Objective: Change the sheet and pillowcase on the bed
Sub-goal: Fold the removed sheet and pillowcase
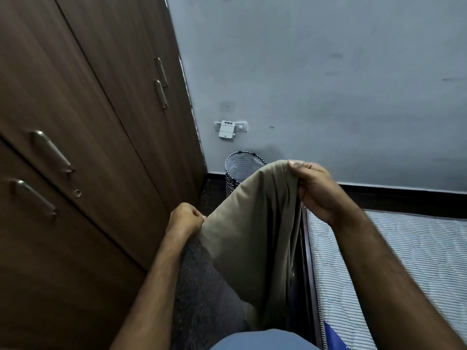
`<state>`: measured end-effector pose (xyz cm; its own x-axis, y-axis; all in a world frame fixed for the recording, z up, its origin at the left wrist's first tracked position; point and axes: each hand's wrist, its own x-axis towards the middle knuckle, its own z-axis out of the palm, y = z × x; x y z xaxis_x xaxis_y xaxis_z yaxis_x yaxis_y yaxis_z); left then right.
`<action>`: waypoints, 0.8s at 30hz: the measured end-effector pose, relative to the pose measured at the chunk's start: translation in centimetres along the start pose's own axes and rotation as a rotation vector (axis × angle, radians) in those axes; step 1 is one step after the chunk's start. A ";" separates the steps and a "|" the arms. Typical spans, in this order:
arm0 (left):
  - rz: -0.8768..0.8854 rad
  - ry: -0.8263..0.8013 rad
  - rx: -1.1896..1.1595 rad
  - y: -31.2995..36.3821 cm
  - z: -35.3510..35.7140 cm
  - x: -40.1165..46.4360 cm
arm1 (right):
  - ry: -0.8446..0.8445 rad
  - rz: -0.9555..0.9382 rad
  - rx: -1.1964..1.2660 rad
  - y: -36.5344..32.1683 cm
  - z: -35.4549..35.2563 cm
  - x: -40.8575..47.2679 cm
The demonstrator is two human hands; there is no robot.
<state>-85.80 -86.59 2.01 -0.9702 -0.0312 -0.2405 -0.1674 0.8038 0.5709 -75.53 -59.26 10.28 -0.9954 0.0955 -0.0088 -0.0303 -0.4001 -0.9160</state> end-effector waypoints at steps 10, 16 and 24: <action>-0.010 0.176 -0.506 -0.5 -1.3 1.5 | 0.015 0.103 -0.008 0.3 -1.2 0.7; -0.099 0.013 -1.191 0.7 -3.8 1.8 | 0.209 0.374 0.247 -0.4 -2.2 0.5; -0.081 0.106 -1.087 1.7 -3.2 2.2 | 0.449 0.189 0.191 1.3 -2.3 1.5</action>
<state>-88.78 -87.22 4.99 -0.9508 -0.1534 -0.2693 -0.2460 -0.1549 0.9568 -76.83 -57.50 8.14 -0.8491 0.3701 -0.3770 0.0887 -0.6036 -0.7924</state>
